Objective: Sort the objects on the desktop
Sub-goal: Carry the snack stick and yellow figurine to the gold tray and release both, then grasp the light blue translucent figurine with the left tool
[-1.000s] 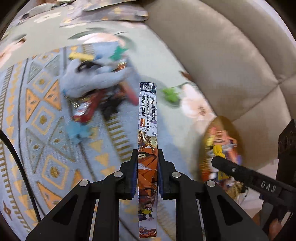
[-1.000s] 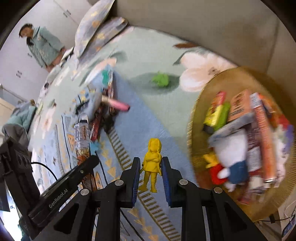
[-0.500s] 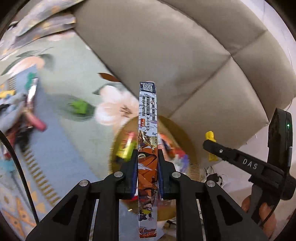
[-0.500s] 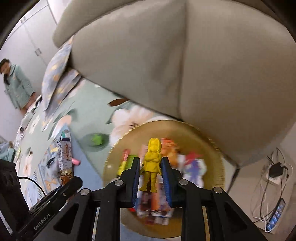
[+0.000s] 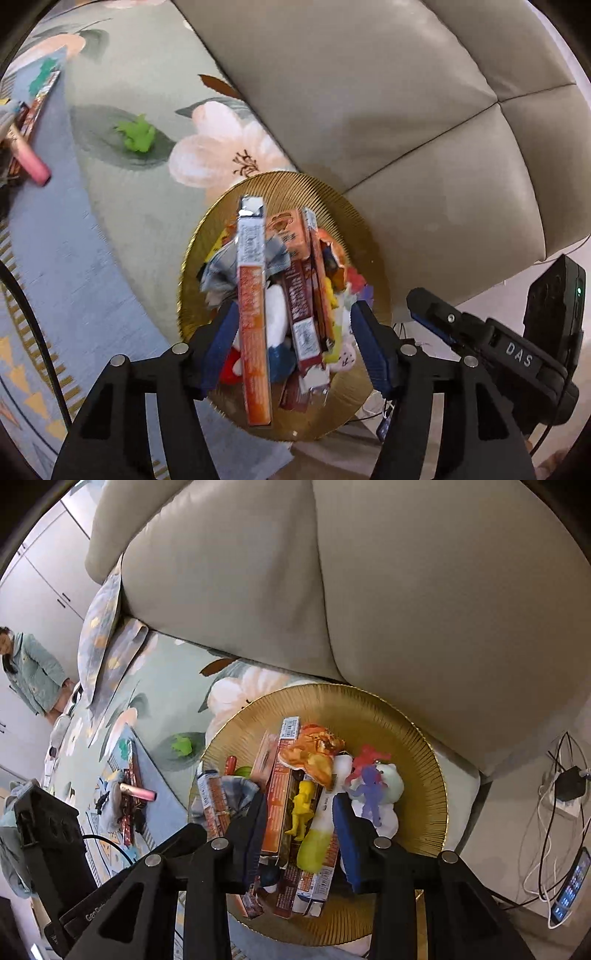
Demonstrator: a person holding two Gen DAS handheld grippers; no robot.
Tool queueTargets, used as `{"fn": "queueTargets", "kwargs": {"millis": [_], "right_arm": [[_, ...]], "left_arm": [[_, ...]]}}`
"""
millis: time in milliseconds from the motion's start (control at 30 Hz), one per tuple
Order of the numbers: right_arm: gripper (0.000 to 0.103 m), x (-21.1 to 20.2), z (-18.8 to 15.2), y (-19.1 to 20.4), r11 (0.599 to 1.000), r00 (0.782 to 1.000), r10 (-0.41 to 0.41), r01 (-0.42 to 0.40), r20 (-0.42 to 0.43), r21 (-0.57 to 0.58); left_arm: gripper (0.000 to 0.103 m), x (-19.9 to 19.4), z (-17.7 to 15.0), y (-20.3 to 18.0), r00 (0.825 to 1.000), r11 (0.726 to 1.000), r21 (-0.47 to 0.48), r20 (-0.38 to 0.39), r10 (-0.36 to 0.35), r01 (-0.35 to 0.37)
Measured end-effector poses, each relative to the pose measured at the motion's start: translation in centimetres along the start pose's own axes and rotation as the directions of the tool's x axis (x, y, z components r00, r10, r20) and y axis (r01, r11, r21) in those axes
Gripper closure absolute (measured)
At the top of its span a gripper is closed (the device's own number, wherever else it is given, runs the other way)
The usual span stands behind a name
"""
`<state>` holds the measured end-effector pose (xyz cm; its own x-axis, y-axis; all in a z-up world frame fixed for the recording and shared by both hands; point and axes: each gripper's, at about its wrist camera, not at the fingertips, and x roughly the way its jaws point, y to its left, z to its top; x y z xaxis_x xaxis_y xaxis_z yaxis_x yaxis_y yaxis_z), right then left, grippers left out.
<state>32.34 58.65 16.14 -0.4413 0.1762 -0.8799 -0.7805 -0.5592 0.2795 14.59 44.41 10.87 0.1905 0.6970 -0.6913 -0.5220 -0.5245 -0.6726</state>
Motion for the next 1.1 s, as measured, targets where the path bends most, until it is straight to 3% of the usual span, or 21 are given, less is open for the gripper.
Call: {"fn": "queueTargets", "kwargs": {"millis": [300,533,633,833,967,1100], "right_arm": [[0.068,0.7,-0.8,4.7,0.994,0.997,0.069,-0.070,-0.020,-0.086],[0.068,2.7,-2.4,9.5,0.977,0.985,0.136,-0.151,-0.103,-0.151],[0.068,3.7,-3.3,11.9,0.965,0.976,0.159,-0.186,-0.148,-0.187],[0.068,5.9,-4.5,16.1,0.940,0.957,0.181,-0.237,-0.228,-0.246],[0.068,7.1,-5.2,17.9,0.931,0.947,0.179,-0.250,-0.266,-0.265],[0.068,8.1,-5.9,18.8,0.928,0.942,0.169,-0.251,-0.292,-0.274]], "left_arm": [[0.042,-3.5,-1.2,3.4,0.999,0.997,-0.059,0.030,0.042,-0.040],[0.042,-8.1,-2.1,9.2,0.984,0.976,-0.176,0.100,0.149,-0.129],[0.040,-10.3,-2.1,12.3,0.967,0.954,-0.243,0.134,0.214,-0.178],[0.040,-13.9,-2.1,18.6,0.916,0.891,-0.356,0.178,0.360,-0.281],[0.040,-14.0,-1.9,21.4,0.881,0.867,-0.339,0.174,0.441,-0.367],[0.040,-13.1,-1.4,22.3,0.868,0.865,-0.300,0.175,0.464,-0.402]]}}
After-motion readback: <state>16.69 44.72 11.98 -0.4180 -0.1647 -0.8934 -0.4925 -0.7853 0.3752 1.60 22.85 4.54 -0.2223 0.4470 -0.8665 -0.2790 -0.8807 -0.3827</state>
